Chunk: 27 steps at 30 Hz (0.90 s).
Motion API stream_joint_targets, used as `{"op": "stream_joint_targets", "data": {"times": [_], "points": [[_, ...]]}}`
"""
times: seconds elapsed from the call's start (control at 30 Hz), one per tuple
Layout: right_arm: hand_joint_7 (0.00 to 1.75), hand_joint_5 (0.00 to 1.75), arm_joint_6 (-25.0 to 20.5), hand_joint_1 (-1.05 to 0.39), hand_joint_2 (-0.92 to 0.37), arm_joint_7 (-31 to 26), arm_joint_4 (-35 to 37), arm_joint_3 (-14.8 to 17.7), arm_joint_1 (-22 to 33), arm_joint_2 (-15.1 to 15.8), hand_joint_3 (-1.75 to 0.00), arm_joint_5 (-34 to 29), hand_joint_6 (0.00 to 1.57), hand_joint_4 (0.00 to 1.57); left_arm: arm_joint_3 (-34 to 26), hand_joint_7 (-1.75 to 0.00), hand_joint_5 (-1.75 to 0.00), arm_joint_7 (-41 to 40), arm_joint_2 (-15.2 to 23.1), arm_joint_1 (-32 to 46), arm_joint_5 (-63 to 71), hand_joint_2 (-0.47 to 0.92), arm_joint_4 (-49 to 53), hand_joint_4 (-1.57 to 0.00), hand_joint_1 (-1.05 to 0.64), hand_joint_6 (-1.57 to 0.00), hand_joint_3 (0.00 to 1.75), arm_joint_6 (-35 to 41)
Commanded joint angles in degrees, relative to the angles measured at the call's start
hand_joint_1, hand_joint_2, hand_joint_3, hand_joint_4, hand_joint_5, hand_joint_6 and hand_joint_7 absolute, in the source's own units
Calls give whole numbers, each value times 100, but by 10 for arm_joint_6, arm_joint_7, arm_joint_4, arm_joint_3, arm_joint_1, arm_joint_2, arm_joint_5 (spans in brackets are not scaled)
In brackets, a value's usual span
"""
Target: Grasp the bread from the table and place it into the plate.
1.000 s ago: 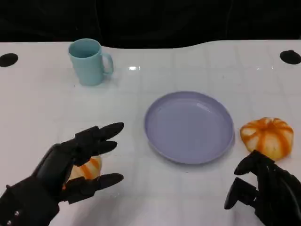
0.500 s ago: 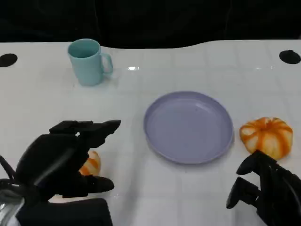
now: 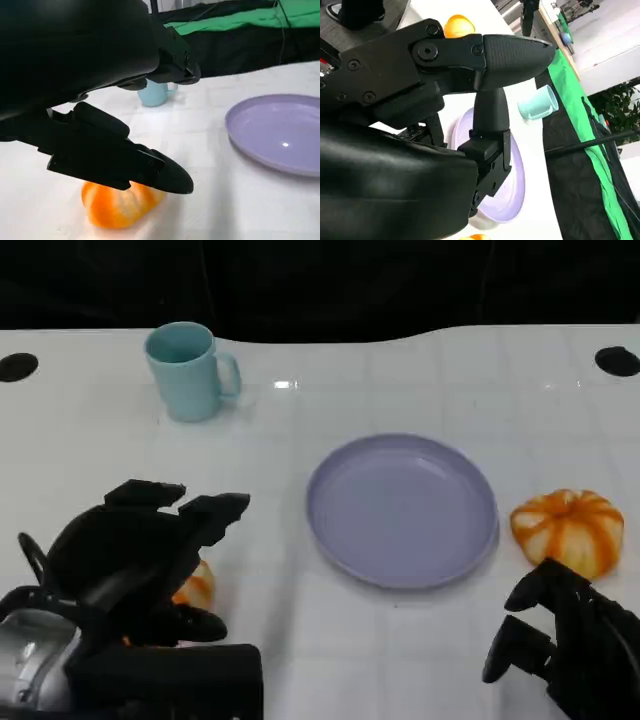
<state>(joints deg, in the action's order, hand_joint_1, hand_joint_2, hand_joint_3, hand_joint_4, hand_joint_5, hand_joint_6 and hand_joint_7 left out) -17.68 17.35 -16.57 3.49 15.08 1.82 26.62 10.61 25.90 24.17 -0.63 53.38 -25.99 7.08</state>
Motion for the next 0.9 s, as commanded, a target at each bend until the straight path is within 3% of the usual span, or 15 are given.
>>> {"op": "stream_joint_targets", "data": {"times": [0.03,0.4,0.9], "points": [[167,175,-9,-51,-92,-7,-10,3,5,4,-45,4,49,63,6,0,-33,19,15,-9,13,84,0,-1,-65,-21,0,7],[167,175,1,-51,-92,8,0,5,2,6,-47,4,49,64,25,0,-30,64,22,-25,48,76,16,0,-40,-19,0,34],[168,175,-5,-52,-92,4,-4,6,2,6,-46,1,49,64,60,0,-21,88,13,-56,117,77,68,0,-37,-19,1,72]]}}
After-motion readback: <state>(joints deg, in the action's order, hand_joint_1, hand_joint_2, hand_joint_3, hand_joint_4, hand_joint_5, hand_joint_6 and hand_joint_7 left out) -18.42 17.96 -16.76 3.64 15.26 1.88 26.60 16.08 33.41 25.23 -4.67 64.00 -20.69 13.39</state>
